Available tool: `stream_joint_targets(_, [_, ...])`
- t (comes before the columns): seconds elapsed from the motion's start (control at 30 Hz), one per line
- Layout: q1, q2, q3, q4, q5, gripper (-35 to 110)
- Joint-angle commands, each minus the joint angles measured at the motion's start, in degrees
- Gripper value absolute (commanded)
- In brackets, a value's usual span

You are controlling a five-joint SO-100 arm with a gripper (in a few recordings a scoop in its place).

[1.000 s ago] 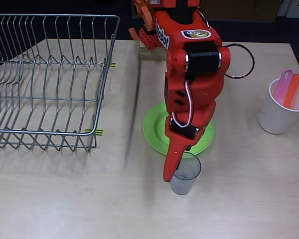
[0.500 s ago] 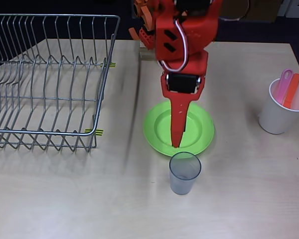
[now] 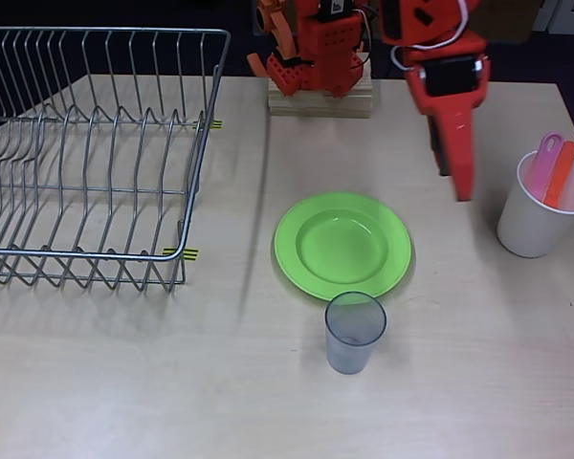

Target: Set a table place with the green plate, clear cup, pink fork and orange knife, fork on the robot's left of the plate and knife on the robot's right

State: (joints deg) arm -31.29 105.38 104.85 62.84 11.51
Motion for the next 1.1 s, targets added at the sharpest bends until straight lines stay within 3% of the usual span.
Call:
stream_joint_targets(0.0, [-7.4,2.6,1.1,-0.3,-11.1,39])
stream_joint_targets(0.1, [-12.1,2.5,0.6,1.1,-14.0,37])
stream_joint_targets(0.2, [-16.1,2.1,0.3,3.3,-12.4,54])
stream_joint_targets(0.4, [-21.4,0.6,1.6,3.3,-8.0,36])
stream_joint_targets(0.5, [-22.9,0.4,3.3,1.8,-1.1,23])
stream_joint_targets(0.67, [-25.8,-0.7,4.9,0.9,15.6,36])
stream_joint_targets(0.8, [-28.4,-2.2,4.9,-1.1,29.4,35])
stream_joint_targets(1.07, [-30.4,-7.6,2.3,-9.1,38.4,31])
